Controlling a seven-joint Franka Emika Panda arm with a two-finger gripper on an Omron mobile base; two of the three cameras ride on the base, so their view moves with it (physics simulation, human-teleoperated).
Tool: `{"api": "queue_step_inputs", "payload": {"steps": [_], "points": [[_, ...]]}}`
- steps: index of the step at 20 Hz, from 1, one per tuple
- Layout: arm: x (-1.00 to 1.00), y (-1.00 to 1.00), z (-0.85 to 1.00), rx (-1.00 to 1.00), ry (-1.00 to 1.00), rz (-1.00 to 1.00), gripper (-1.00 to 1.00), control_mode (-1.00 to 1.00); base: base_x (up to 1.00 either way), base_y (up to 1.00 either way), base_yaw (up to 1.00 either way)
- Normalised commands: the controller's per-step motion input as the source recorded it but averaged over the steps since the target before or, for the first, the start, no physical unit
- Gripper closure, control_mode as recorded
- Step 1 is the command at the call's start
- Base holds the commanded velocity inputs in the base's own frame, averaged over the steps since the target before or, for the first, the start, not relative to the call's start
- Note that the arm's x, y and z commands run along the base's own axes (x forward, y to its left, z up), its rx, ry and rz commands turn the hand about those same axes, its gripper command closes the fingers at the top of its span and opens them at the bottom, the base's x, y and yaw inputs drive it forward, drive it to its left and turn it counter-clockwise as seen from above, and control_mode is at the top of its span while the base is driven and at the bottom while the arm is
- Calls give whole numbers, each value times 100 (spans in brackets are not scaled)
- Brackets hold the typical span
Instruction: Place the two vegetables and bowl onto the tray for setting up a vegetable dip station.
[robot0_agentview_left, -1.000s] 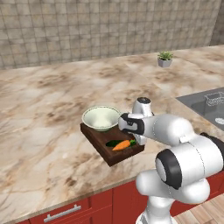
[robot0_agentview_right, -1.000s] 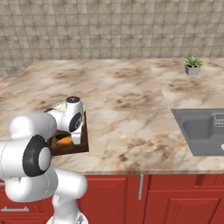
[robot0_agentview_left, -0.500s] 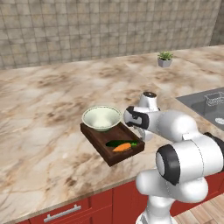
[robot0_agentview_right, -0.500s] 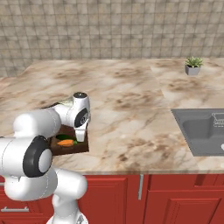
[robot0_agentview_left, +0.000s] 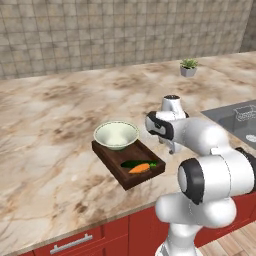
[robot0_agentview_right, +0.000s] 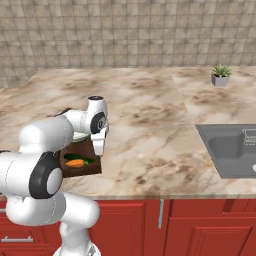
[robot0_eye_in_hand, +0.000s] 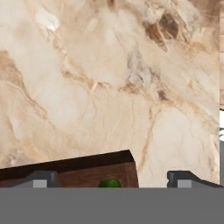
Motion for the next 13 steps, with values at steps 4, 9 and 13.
{"api": "queue_step_inputs", "payload": {"steps": [4,9,13], "points": [[-80,-10,-2,0,-3,8,-100,-100,0,0,0],[-94,8,-2,0,-7,12,-100,-100,0,0,0],[-87,3,0,0,-9,13,-100,-100,0,0,0]]}}
